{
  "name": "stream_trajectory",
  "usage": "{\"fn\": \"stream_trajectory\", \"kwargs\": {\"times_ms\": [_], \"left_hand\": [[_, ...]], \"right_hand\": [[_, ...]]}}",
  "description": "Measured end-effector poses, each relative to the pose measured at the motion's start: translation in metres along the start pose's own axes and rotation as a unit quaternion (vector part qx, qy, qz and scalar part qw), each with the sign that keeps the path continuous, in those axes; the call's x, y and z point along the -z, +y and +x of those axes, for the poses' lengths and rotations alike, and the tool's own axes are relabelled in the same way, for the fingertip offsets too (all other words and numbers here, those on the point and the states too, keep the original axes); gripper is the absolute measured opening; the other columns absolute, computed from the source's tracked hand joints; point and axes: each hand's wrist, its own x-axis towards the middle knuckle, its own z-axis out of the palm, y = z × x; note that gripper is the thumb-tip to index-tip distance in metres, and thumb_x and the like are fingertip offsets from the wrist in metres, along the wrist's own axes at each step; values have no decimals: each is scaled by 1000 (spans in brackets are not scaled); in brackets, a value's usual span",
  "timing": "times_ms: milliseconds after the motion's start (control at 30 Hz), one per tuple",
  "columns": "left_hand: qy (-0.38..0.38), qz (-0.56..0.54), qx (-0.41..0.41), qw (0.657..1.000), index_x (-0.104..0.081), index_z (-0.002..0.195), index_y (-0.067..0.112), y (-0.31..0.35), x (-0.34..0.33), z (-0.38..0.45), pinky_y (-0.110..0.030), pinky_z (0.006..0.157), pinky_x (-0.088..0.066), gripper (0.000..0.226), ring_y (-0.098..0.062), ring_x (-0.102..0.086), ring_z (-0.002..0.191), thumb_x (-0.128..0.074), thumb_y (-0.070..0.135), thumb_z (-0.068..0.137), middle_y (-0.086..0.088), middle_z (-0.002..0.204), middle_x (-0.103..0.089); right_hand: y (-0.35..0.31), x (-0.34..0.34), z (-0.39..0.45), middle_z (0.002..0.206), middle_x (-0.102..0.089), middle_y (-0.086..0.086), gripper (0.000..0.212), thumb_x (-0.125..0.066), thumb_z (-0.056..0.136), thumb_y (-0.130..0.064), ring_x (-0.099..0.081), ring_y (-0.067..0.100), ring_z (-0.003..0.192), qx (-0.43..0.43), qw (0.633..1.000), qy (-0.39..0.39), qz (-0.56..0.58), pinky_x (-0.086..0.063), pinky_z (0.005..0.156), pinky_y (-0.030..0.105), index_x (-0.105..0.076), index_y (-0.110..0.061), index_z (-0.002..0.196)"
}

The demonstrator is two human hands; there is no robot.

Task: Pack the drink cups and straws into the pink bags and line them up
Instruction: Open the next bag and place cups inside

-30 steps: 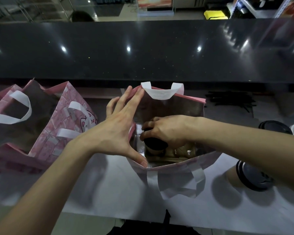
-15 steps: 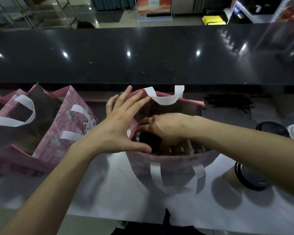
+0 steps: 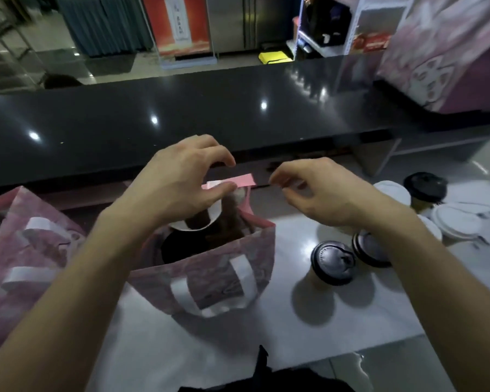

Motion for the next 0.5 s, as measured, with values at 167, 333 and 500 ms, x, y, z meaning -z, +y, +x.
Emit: {"fn": "stream_trajectory", "kwargs": {"times_ms": [167,333,500], "left_hand": [[-81,15,-45,996,-66,139,36,34,-40,40,-38,97,-53,47,-12,-61,112,-71,58,98,13,139,-60],[-124,42,-53,990,-65,143,33,43,-61,49,-38,101,-53,53,-17,-64,122,-72,59,97,11,142,-62],[-122,34,-58,990,-67,141,31,40,-53,41,-36,104,-49,50,-17,-60,127,-72,56,98,9,141,-62]], "right_hand": [[63,-36,-50,150,-59,-1,75,-73,91,-65,-56,24,137,-133,977,-122,-111,-47,111,40,-53,-27,152],[80,-86,-62,146,-55,1,105,-90,68,-63,-57,28,135,-161,948,-242,-132,-55,105,47,-46,-27,157],[78,-82,-52,125,-60,5,72,-82,76,-54,-63,30,118,-128,958,-187,-175,-55,88,37,-57,-19,134]]}}
